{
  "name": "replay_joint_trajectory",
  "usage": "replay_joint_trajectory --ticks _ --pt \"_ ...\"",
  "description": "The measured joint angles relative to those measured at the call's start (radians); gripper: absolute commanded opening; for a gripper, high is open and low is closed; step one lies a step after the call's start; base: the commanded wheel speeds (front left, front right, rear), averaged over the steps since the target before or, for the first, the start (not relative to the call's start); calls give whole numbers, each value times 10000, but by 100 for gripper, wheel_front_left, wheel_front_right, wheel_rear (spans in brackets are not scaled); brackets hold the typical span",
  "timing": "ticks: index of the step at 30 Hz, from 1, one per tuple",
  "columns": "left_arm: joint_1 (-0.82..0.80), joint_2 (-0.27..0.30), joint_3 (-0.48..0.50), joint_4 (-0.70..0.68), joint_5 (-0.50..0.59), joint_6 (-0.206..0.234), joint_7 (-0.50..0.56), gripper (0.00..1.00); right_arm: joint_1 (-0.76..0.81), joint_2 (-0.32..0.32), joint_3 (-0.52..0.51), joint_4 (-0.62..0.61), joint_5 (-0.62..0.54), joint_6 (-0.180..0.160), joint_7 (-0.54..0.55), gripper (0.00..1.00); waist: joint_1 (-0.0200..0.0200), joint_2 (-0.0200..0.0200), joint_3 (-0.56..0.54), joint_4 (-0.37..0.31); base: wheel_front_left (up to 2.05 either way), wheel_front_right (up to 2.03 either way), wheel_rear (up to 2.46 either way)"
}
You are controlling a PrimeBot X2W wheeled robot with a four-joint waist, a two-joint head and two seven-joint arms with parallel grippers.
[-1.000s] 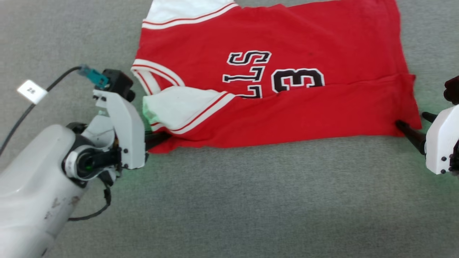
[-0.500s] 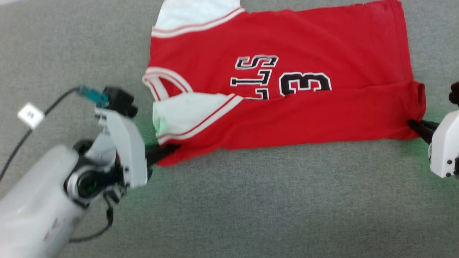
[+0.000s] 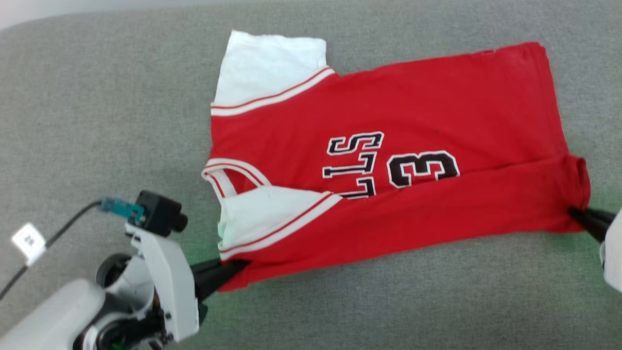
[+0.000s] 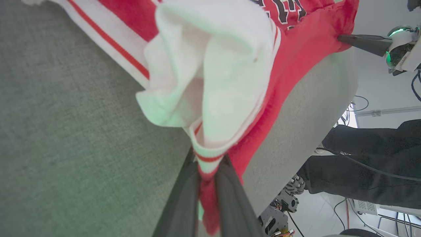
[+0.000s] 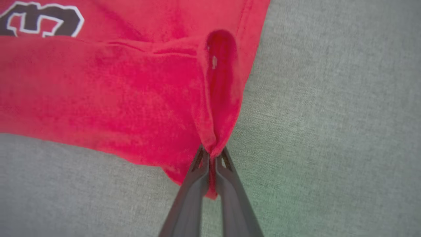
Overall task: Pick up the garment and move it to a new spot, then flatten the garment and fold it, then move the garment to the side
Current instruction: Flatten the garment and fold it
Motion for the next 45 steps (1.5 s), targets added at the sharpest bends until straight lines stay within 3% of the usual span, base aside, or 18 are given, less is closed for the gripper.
replay_joint_trajectory --ticks 9,10,11,12,13,14,19,27,30,34,45 --pt "814 268 150 -729 0 234 -610 0 1416 13 -1081 -1400 -140 -2 537 0 0 0 -17 29 0 0 0" --pt "850 267 167 -734 10 234 -692 13 1499 56 -1156 -1492 -182 -2 623 43 0 0 -27 19 0 0 0" --pt "878 265 203 -744 17 230 -807 13 1578 100 -1218 -1580 -215 -2 679 43 0 0 -37 7 0 0 0" --pt "891 263 244 -744 27 221 -911 55 1616 176 -1329 -1653 -240 -2 677 83 0 0 -53 -4 0 0 0" --pt "928 261 297 -754 31 217 -1024 94 1616 305 -1475 -1728 -280 -2 608 100 0 0 -73 -13 0 0 0" --pt "1007 267 389 -757 31 219 -1189 100 1616 430 -1620 -1801 -305 -2 602 100 0 0 -96 -19 0 0 0" --pt "1477 499 1120 -930 44 481 -2320 100 1620 1005 -2357 -2265 -683 -2 -77 100 0 0 -228 -37 0 0 0" --pt "1167 240 2673 -123 1404 1421 -5323 100 648 2731 -2993 -2105 -2368 -2 -3122 100 0 0 -284 -65 0 0 0" --pt "363 6 2780 533 1870 1444 -5749 100 239 3405 -2855 -1735 -2842 -2 -4113 100 0 0 -253 -123 0 0 0" --pt "-1347 -144 2677 1630 2307 1039 -5490 100 -261 4029 -2483 -1392 -3212 -2 -5056 100 0 0 -139 -304 0 0 0" --pt "-6423 -575 1323 6320 3448 -466 -2585 100 -1033 4761 -1565 -704 -3281 -2 -6019 100 0 0 549 -1493 0 0 0"
